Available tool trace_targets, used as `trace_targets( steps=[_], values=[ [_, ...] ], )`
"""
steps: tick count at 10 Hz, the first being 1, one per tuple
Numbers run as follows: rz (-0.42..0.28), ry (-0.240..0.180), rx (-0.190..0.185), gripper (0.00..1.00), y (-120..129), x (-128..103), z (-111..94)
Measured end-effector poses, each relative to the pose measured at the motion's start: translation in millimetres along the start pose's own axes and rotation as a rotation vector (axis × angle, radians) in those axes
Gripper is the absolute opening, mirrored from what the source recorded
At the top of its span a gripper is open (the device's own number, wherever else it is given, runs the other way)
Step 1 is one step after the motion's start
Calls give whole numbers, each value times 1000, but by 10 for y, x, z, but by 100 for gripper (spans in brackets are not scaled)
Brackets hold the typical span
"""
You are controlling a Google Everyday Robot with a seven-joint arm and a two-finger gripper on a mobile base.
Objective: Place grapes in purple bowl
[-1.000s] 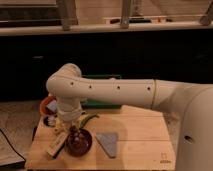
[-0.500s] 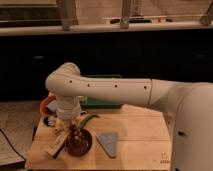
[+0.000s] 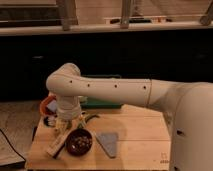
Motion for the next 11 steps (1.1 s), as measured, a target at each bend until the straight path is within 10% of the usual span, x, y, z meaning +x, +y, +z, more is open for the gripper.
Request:
trace_targets(
  steps=[11],
  values=[
    [-7, 15, 3, 80, 82, -38, -77]
  ],
)
